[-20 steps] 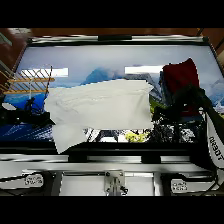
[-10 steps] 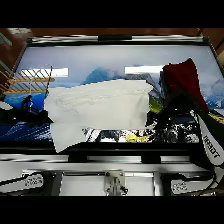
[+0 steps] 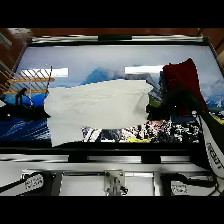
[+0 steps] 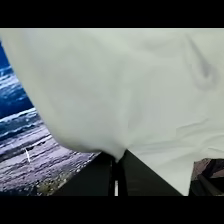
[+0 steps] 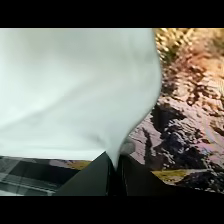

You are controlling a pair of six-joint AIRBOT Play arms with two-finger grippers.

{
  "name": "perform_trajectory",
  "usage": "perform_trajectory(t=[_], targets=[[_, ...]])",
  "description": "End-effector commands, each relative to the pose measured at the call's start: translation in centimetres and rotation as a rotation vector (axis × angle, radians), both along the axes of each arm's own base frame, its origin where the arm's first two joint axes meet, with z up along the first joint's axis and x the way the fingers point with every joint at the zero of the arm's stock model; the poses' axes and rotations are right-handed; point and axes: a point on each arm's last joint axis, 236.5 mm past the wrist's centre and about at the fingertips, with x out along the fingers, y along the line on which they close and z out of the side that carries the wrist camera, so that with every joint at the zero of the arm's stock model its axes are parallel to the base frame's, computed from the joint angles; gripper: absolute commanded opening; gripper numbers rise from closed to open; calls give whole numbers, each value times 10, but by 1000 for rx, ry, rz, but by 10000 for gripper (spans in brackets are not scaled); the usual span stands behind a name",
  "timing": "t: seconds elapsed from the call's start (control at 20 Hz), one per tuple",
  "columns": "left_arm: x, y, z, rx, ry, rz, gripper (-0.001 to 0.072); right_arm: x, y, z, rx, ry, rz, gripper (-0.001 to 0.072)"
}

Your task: Fold the shirts.

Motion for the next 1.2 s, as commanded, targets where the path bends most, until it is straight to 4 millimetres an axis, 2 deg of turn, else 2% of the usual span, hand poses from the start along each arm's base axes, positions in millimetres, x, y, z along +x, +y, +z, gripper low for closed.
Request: perform_trajectory(t=[0.0, 0.1, 0.15, 0.2, 0.25, 0.35, 0.4, 0.45, 0.5, 0.55, 0.6, 0.7, 0.8, 0.95, 1.05, 1.15], targets=[[26, -18, 101, 44, -285, -42, 38, 37, -10, 96, -50, -322, 58, 56], [33, -40, 212, 45, -573, -53, 38, 57, -23, 200, -124, -626, 71, 56], [27, -49, 280, 47, -747, -48, 39, 61, -32, 265, -165, -809, 48, 56], [14, -55, 343, 62, -914, -35, 39, 57, -39, 330, -195, -991, 17, 56], [-9, -57, 411, 98, -1099, -8, 39, 42, -44, 401, -209, -1188, -22, 56], [-72, -60, 527, 175, -1439, 58, 39, -10, -49, 515, -200, -1508, -87, 56], [-110, -62, 573, 212, -1593, 93, 40, -41, -50, 554, -192, -1618, -110, 56], [-142, -65, 604, 236, -1704, 116, 39, -68, -51, 578, -185, -1685, -122, 56], [-170, -69, 623, 262, -1778, 129, 40, -91, -51, 592, -180, -1733, -129, 56], [-189, -73, 629, 294, -1808, 124, 39, -113, -52, 602, -171, -1767, -139, 56], [-199, -77, 627, 313, -1807, 113, 39, -130, -52, 605, -173, -1780, -137, 56], [-204, -77, 610, 354, -1733, 110, 39, -151, -58, 598, -192, -1755, -150, 55], [-201, -70, 589, 395, -1633, 121, 39, -156, -65, 577, -228, -1667, -155, 56], [-180, -67, 553, 426, -1480, 69, 39, -142, -80, 526, -309, -1446, -154, 56], [-146, -54, 515, 448, -1340, 41, 39, -119, -95, 484, -383, -1256, -148, 56], [-95, -39, 464, 464, -1195, -10, 39, -85, -111, 436, -461, -1043, -138, 56]])
